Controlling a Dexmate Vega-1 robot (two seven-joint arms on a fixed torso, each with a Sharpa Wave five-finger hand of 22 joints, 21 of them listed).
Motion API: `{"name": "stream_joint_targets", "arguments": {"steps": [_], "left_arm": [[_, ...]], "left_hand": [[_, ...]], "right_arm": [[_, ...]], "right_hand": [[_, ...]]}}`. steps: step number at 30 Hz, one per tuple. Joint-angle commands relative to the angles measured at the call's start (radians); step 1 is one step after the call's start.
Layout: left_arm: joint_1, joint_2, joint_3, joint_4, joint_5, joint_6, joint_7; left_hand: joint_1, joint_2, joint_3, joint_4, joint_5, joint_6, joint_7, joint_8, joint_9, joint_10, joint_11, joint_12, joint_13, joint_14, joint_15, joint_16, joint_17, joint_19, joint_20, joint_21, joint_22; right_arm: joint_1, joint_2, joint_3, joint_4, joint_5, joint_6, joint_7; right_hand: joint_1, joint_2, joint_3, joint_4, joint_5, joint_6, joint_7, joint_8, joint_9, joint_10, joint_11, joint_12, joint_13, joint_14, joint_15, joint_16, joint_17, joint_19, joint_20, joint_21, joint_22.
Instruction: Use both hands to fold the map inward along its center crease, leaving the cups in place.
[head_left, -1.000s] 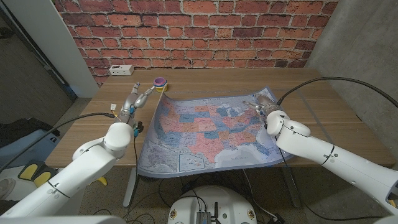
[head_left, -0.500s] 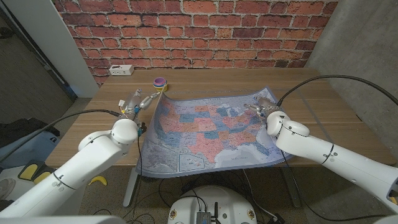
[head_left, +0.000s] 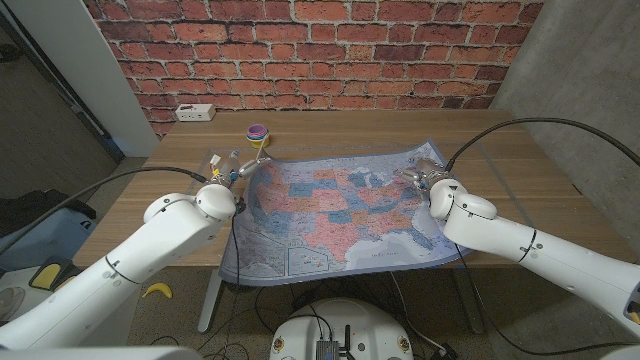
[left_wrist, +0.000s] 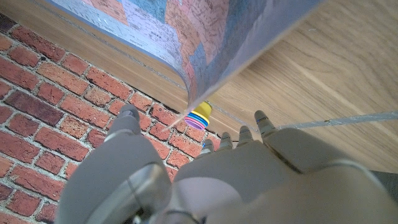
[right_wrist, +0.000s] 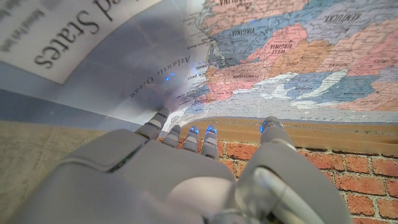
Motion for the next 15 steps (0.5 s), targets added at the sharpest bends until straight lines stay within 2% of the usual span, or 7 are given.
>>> {"name": "stream_joint_targets", "arguments": {"steps": [1,4,6,7,9,12,15], "left_arm": [[-0.087,0.018,0.093,-0.041,0.002,0.071,-0.028],[-0.115,0.013,0.121,-0.048,0.015,0.126,-0.016],[-0.128,0.005,0.129,-0.047,0.015,0.155,-0.013],[-0.132,0.000,0.130,-0.044,0.012,0.167,-0.014],[-0.140,-0.017,0.132,-0.039,0.008,0.202,-0.005],[-0.159,-0.059,0.131,-0.031,-0.002,0.291,0.013],[-0.170,-0.106,0.114,-0.020,-0.017,0.368,0.027]], "left_hand": [[0.023,0.005,0.008,-0.008,0.008,-0.210,0.009,0.008,0.002,-0.141,0.012,0.003,0.001,-0.006,0.012,-0.002,0.005,0.006,0.005,-0.007,0.001],[0.033,0.015,0.014,-0.009,0.006,-0.213,0.017,0.009,0.002,-0.142,0.018,0.003,0.001,-0.008,0.011,-0.003,0.005,0.006,0.006,-0.009,0.001],[0.067,0.054,0.037,-0.011,-0.002,-0.215,0.023,0.012,0.002,-0.140,0.026,0.007,0.000,-0.007,0.010,-0.004,0.005,0.009,0.005,-0.016,0.001],[0.072,0.058,0.040,-0.012,-0.003,-0.214,0.027,0.013,0.002,-0.139,0.028,0.008,0.000,-0.006,0.010,-0.004,0.005,0.011,0.005,-0.017,0.001],[0.102,0.084,0.059,-0.017,-0.004,-0.194,0.035,0.023,0.002,-0.112,0.038,0.019,0.000,0.009,0.008,0.000,0.004,0.029,0.004,-0.016,0.002],[0.127,0.097,0.071,-0.022,-0.001,-0.189,0.041,0.024,0.001,-0.100,0.040,0.022,-0.001,0.021,0.006,0.002,0.003,0.046,0.005,-0.016,0.002],[0.170,0.089,0.081,-0.029,0.002,-0.146,0.093,0.034,0.000,-0.047,0.064,0.035,-0.002,0.065,0.006,0.006,0.000,0.081,0.008,-0.019,0.000]], "right_arm": [[0.036,0.005,-0.044,0.026,-0.013,-0.032,0.034],[0.032,0.004,-0.039,0.029,-0.008,-0.018,0.032],[0.031,0.002,-0.036,0.028,-0.003,-0.011,0.033],[0.030,0.001,-0.035,0.029,-0.003,-0.006,0.032],[0.028,0.001,-0.034,0.029,-0.003,-0.004,0.031],[0.025,-0.001,-0.029,0.028,-0.001,0.002,0.030],[0.024,-0.001,-0.025,0.025,0.000,0.003,0.029]], "right_hand": [[0.013,-0.004,0.000,-0.011,-0.002,-0.005,-0.001,0.005,0.004,-0.010,-0.002,0.002,0.005,-0.016,-0.019,0.000,0.002,-0.036,0.021,-0.006,0.002],[0.014,-0.005,-0.001,-0.011,-0.002,-0.004,-0.001,0.006,0.004,-0.010,-0.001,0.002,0.005,-0.018,-0.020,0.000,0.002,-0.037,0.022,-0.005,0.002],[0.014,-0.005,-0.001,-0.012,-0.002,-0.003,-0.001,0.006,0.004,-0.010,-0.002,0.002,0.005,-0.018,-0.020,0.000,0.002,-0.036,0.024,-0.003,0.002],[0.014,-0.006,-0.001,-0.012,-0.002,-0.003,-0.001,0.006,0.004,-0.010,-0.002,0.002,0.005,-0.018,-0.021,0.000,0.002,-0.035,0.024,-0.003,0.002],[0.014,-0.006,-0.001,-0.012,-0.002,-0.002,-0.002,0.007,0.004,-0.011,-0.002,0.002,0.005,-0.017,-0.021,0.001,0.002,-0.033,0.024,-0.001,0.002],[0.015,-0.006,-0.001,-0.013,-0.002,-0.002,-0.002,0.007,0.004,-0.010,-0.004,0.003,0.005,-0.018,-0.021,0.002,0.002,-0.030,0.024,0.001,0.002],[0.016,-0.006,-0.001,-0.014,-0.002,-0.003,-0.002,0.006,0.004,-0.010,-0.001,0.003,0.005,-0.016,-0.021,0.003,0.002,-0.028,0.025,0.003,0.002]]}}
